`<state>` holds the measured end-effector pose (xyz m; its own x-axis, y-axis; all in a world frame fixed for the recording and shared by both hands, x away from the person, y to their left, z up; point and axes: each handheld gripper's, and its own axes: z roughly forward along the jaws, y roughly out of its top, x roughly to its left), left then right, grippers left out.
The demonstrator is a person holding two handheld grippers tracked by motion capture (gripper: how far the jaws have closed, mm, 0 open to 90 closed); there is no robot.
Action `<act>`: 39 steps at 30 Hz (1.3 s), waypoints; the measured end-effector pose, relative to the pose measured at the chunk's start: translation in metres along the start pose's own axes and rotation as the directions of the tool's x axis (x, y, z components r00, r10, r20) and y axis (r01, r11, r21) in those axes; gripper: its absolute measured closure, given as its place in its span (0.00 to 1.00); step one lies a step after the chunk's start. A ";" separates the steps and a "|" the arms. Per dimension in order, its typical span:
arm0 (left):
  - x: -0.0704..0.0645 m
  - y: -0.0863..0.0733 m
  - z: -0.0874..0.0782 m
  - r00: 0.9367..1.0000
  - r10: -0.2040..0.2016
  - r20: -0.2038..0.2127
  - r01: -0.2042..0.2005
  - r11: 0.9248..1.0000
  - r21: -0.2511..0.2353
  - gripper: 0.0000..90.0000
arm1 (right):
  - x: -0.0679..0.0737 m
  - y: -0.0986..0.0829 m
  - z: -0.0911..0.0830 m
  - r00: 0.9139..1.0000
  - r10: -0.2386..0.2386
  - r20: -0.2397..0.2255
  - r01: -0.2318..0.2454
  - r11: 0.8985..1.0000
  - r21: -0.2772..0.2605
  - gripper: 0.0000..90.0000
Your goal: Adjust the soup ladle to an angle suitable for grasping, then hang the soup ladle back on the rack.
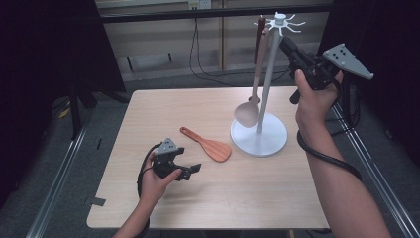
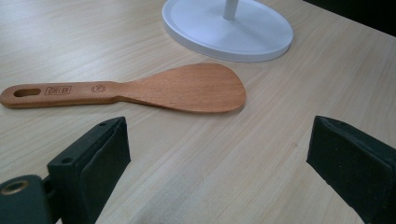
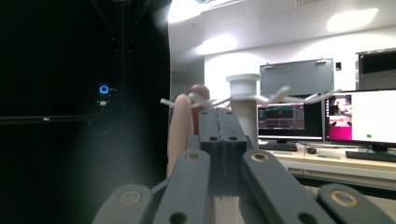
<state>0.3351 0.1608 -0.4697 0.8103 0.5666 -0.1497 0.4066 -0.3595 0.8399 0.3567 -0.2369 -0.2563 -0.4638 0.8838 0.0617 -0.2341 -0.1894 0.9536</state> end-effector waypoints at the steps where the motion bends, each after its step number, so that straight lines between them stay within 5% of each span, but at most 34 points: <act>1: 0.000 0.000 0.000 1.000 -0.001 -0.002 0.001 1.000 0.000 0.06 | 0.000 -0.001 -0.001 1.000 -0.003 -0.004 0.003 1.000 0.004 0.99; 18: -0.003 0.001 -0.001 1.000 0.011 -0.006 -0.011 1.000 0.002 0.06 | 0.009 -0.030 -0.034 0.998 0.002 -0.061 0.000 1.000 0.028 0.88; 39: -0.002 0.001 0.000 1.000 0.009 -0.011 -0.009 1.000 0.004 0.06 | 0.014 -0.074 -0.063 0.987 0.104 -0.120 -0.095 0.992 0.084 0.59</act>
<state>0.3334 0.1595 -0.4686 0.8092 0.5713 -0.1370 0.4013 -0.3673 0.8391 0.3139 -0.2374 -0.3441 -0.5848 0.8015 0.1252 -0.1167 -0.2358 0.9648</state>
